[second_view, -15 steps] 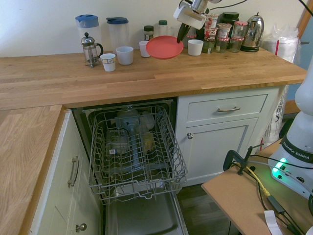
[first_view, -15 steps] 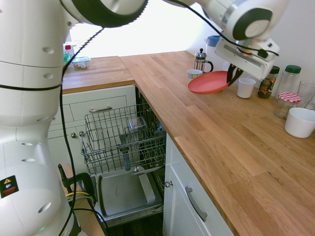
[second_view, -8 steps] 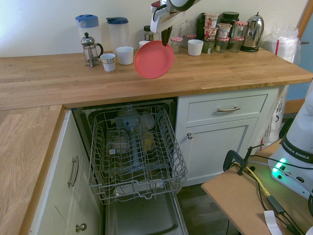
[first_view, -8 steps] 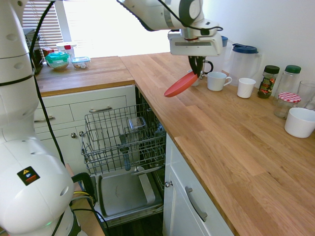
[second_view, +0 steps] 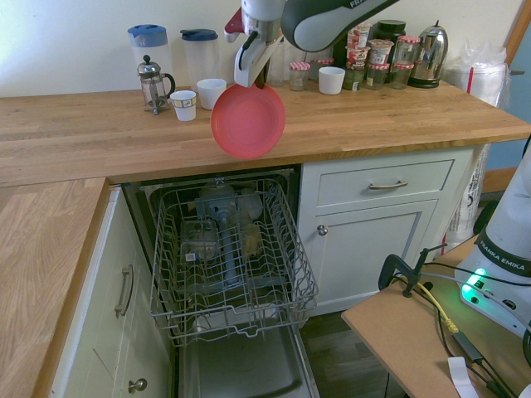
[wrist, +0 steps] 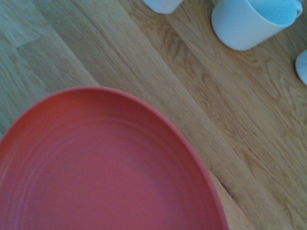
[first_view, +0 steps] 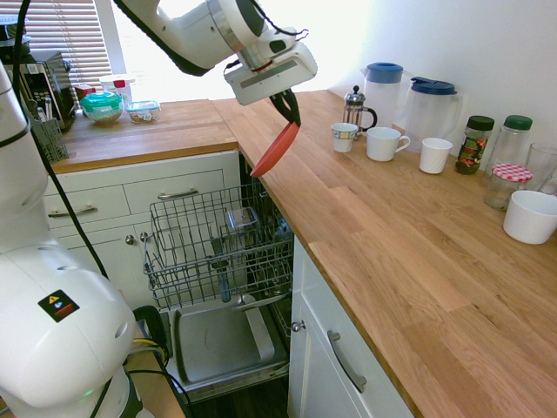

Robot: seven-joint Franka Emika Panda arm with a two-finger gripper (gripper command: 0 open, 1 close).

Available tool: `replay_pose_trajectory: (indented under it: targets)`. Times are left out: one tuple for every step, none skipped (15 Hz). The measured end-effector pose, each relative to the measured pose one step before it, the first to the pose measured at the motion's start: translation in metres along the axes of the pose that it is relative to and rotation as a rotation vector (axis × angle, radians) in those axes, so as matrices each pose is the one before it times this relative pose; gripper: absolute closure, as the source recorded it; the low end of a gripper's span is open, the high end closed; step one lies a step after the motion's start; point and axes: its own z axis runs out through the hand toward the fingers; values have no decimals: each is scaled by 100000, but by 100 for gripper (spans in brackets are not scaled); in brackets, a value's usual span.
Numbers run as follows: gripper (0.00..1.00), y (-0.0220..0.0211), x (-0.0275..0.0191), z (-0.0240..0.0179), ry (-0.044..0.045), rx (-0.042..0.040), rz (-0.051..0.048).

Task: Put the plate in the dishwasher

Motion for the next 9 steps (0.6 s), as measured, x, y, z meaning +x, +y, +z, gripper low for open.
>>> replay_pose_trajectory:
  targets:
    - [100,-936,-1569,-292,2645,-1466,-3263]
    - [100,-890,-1720,-91,2219,-2138,-3242]
    - [100,-691,-1370,-3,728,-1653,-2985]
    - [100,-592,-807,-128,-120,-612,-2007]
    - [100,-337,-418,184,-441,8,-1019]
    - [100,-34,3,33,667,-303,-683]
    - [100,-142,-49,59,1623,-1029,-1882]
    - [100,-539,-190,-150,2511,-1020,-2857]
    - [100,-1124,-476,-439,3252,-545,-3080]
